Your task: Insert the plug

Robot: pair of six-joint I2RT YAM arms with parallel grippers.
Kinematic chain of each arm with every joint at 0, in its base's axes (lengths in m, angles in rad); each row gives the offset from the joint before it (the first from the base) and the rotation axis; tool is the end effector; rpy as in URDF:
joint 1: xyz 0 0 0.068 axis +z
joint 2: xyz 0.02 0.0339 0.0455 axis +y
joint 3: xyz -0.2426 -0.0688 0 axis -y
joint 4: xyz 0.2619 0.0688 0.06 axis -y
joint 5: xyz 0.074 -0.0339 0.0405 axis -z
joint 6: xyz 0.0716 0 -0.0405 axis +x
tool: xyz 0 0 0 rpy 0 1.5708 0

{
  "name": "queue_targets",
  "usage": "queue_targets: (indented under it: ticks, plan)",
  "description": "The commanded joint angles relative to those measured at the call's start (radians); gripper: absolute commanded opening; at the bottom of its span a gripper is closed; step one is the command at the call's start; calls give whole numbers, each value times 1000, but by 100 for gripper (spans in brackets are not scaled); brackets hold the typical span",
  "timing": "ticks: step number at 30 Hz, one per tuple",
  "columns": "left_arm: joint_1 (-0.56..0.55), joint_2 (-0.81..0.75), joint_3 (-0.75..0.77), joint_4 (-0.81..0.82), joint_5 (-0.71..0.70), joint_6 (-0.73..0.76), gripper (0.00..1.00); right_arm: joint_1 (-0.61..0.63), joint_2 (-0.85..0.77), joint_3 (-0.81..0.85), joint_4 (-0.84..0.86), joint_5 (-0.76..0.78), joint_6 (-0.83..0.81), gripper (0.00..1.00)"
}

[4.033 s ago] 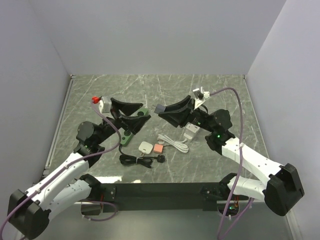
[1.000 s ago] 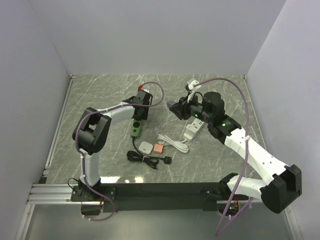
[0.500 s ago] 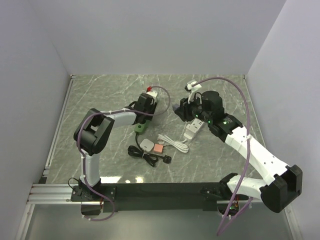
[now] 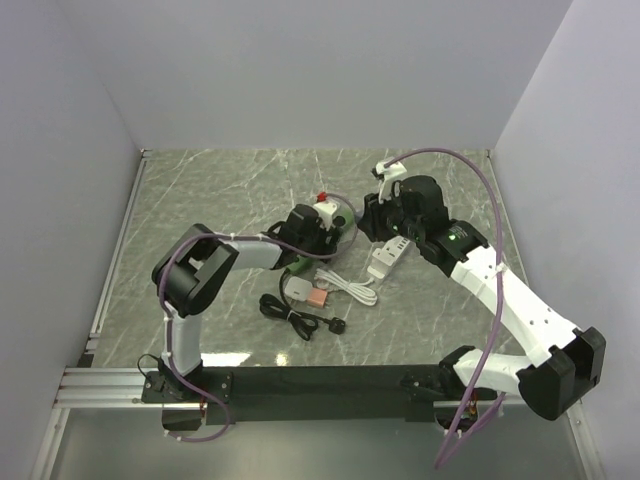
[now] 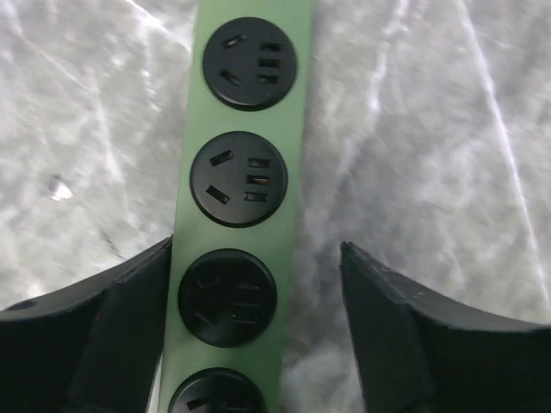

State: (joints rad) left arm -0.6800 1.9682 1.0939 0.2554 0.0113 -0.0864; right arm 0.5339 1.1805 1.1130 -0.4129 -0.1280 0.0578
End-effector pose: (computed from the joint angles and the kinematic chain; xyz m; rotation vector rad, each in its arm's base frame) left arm 0.3467 -0.2814 0.0903 0.6569 2.1256 -0.4404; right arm 0.2722 0.1716 0.3130 -0.5698 2.0048 0.4959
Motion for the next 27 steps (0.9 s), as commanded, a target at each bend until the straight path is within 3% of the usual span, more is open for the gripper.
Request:
queue_targets:
  ticks: [1, 10, 19, 27]
  plan:
    - [-32, -89, -45, 39, 96, -62, 82, 0, -21, 64, -58, 47, 25, 0]
    - [56, -264, -173, 77, 4, -147, 85, -14, -12, 119, -130, 116, 98, 0]
    - [91, -293, -313, 143, -8, -182, 85, -17, 231, 206, -118, 47, 287, 0]
    - [91, -351, -410, 206, 21, -204, 85, -18, 439, 360, -164, 117, 447, 0]
